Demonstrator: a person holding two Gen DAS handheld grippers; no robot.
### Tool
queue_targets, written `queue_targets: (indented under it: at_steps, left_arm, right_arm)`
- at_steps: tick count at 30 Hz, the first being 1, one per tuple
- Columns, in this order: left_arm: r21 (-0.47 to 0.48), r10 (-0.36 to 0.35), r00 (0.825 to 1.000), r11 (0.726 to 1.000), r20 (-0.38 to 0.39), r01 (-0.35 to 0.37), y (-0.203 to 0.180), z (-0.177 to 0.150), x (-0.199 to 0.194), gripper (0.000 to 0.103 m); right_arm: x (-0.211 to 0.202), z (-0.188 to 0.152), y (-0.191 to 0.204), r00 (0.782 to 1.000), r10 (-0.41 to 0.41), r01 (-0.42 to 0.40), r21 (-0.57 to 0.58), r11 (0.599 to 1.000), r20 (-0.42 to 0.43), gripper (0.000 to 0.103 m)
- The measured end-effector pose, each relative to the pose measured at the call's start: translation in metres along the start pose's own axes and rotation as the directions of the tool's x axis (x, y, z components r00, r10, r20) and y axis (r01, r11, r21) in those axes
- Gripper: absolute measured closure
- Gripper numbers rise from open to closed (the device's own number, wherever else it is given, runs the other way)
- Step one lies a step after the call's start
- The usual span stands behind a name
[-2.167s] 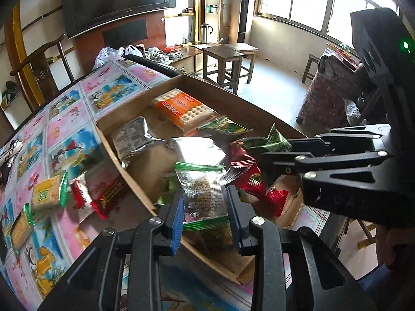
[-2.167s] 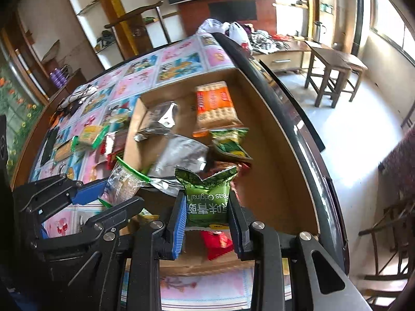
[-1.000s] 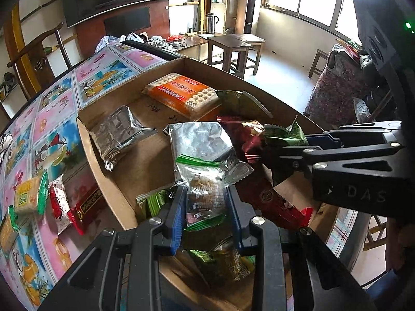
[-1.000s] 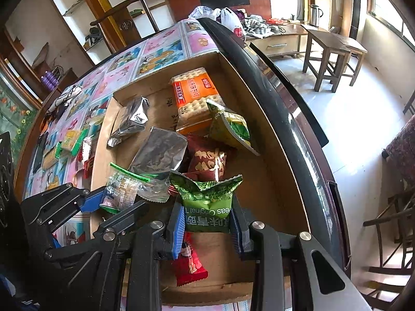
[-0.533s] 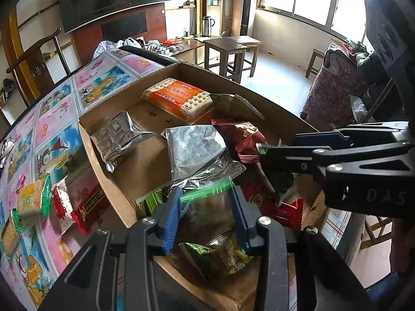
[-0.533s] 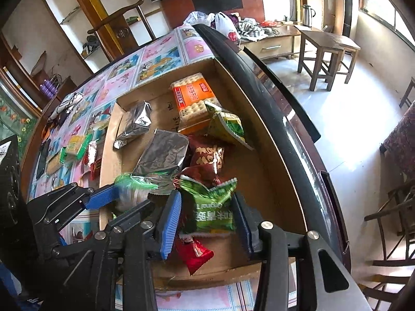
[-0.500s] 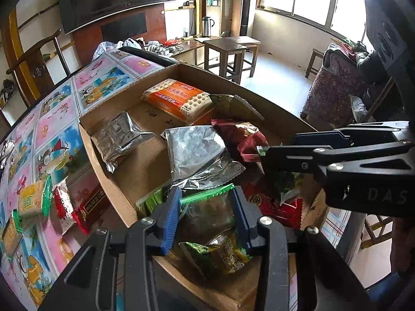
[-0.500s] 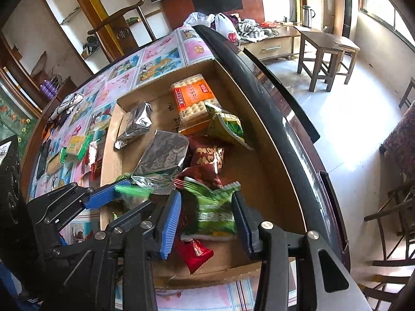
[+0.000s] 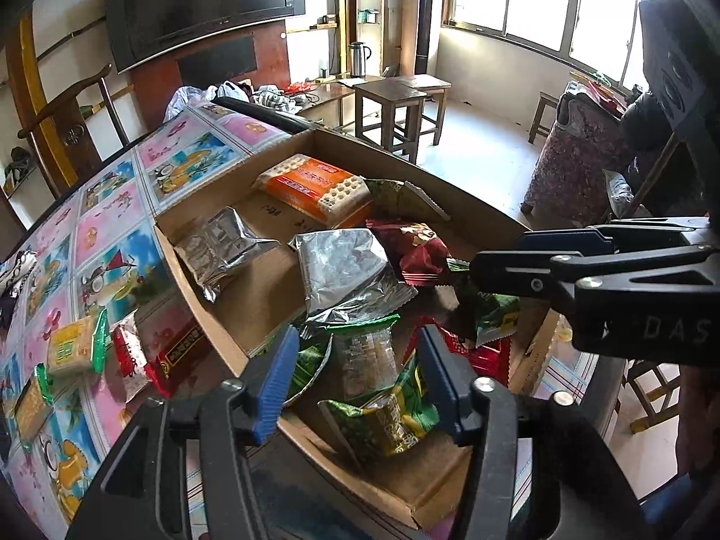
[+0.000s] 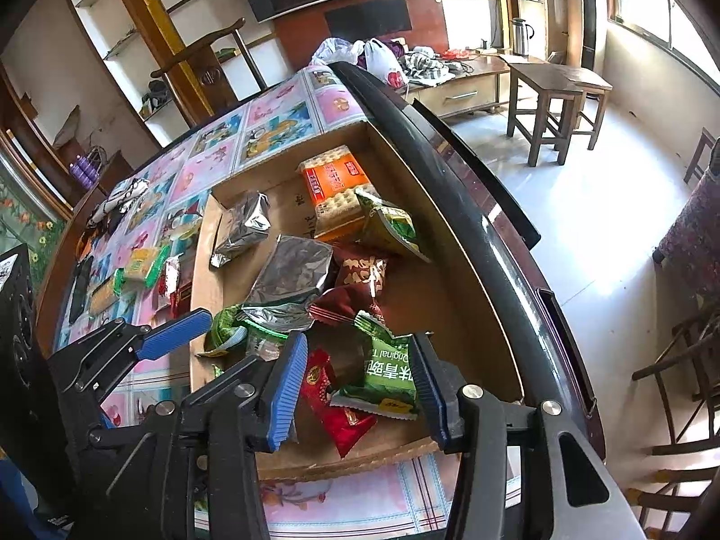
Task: Organize snacks
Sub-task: 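Move both grippers back to the cracker packs on the table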
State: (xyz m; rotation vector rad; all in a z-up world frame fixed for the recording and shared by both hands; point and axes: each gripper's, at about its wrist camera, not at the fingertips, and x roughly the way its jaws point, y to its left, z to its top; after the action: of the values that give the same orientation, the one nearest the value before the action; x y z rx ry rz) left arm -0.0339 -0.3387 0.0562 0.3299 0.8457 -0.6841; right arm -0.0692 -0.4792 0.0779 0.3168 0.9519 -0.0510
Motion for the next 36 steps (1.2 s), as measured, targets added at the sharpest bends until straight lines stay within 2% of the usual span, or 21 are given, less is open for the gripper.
queue_targets:
  at_steps: [11,20,25,27,30,36]
  left_arm:
    - [-0.021,0.039,0.998,0.999,0.048,-0.038,0.021,-0.01,-0.025,0.04]
    - [-0.126,0.131,0.99,0.984,0.046,-0.124,0.072,-0.037,-0.051,0.04]
    - [-0.207,0.181,0.983,0.963,0.017,-0.174,0.105,-0.062,-0.065,0.04]
    - [-0.243,0.207,0.978,0.949,-0.002,-0.202,0.122,-0.075,-0.072,0.04]
    - [-0.289,0.235,0.971,0.928,-0.031,-0.234,0.142,-0.094,-0.081,0.04]
    - [-0.355,0.308,0.948,0.879,-0.083,-0.317,0.18,-0.134,-0.109,0.04]
  right_arm:
    - [-0.008,0.003,0.016,0.997,0.002,-0.003,0.01,1.0,0.071,0.053]
    - [0.002,0.011,0.061,0.993,0.08,-0.076,-0.055,0.996,0.088,0.053]
    - [0.018,0.013,0.1,0.984,0.177,-0.175,-0.123,0.977,0.005,0.052]
    - [0.024,0.012,0.119,0.977,0.212,-0.213,-0.168,0.962,-0.023,0.049]
    - [0.036,0.013,0.151,0.966,0.248,-0.258,-0.249,0.934,-0.074,0.037]
    - [0.081,0.033,0.214,0.93,0.305,-0.359,-0.343,0.868,-0.203,0.036]
